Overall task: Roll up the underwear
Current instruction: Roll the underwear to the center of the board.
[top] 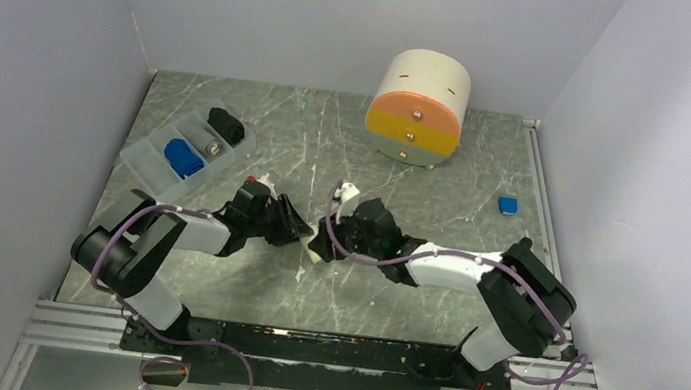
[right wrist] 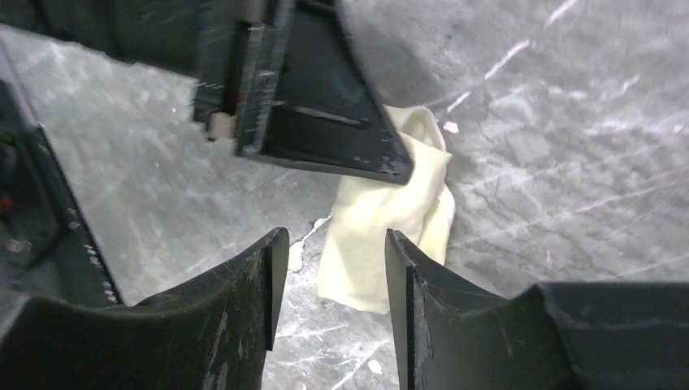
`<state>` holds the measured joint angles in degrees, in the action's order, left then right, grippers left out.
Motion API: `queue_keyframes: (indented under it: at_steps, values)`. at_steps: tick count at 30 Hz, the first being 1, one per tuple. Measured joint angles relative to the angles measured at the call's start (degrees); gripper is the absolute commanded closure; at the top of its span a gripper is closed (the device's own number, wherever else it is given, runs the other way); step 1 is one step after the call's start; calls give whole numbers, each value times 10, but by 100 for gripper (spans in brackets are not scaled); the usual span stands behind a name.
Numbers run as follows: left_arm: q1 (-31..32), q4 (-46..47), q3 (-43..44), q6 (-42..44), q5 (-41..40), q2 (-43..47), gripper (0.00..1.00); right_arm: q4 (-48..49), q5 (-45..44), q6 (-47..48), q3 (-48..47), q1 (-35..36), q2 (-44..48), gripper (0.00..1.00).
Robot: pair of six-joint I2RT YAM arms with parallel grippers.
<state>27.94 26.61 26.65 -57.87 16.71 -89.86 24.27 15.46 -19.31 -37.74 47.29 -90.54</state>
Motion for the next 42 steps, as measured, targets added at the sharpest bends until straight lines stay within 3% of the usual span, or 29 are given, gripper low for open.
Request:
queue_keyframes:
  at_steps: [4,12,19,28,32,35,38,42]
  values:
    - [1,-23,12,4,-2,0,57,-48,-112,98,-12,73,30,49]
    - [1,-41,23,15,-1,-2,57,-86,-262,171,-27,136,-16,49]
    - [1,-63,45,30,-1,-12,57,-84,-317,158,-31,148,-22,47]
    - [1,-64,46,32,-1,-12,57,-86,-312,134,-48,151,0,45]
    - [1,-64,46,32,-1,-12,57,-85,-323,127,-68,158,-40,56]
    - [1,-65,46,32,-1,-12,55,-86,-330,128,-73,160,-75,76]
    - [1,-65,47,32,0,-12,45,-80,-335,126,-73,160,-80,91]
    - [1,-58,49,29,12,-10,32,-67,-295,107,-66,142,-74,97]
